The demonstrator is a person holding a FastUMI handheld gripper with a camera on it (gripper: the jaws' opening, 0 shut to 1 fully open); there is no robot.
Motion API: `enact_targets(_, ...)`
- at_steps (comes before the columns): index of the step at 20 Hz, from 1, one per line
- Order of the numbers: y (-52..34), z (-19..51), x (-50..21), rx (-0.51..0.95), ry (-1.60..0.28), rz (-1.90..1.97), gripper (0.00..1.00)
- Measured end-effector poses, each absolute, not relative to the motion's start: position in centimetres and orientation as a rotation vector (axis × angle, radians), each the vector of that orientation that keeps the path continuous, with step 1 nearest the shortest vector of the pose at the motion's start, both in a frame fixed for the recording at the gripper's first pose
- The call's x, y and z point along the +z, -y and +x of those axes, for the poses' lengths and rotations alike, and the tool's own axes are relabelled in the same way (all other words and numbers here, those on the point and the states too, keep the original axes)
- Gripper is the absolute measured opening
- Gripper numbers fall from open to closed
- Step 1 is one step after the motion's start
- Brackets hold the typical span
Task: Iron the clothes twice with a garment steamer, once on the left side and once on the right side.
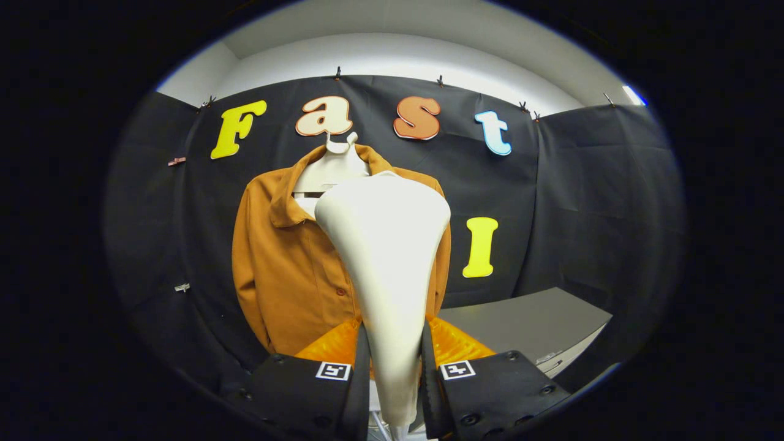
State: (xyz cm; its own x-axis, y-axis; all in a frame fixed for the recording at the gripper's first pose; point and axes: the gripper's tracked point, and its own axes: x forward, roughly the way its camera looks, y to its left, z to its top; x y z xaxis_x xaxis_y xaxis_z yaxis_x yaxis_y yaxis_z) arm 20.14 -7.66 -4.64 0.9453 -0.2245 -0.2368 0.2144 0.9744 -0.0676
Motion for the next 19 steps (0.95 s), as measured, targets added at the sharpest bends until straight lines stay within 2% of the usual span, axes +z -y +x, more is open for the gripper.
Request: enact_targets(19,9.1,20.6,-3.4,-0.203,-0.203,-0.027,0.38)
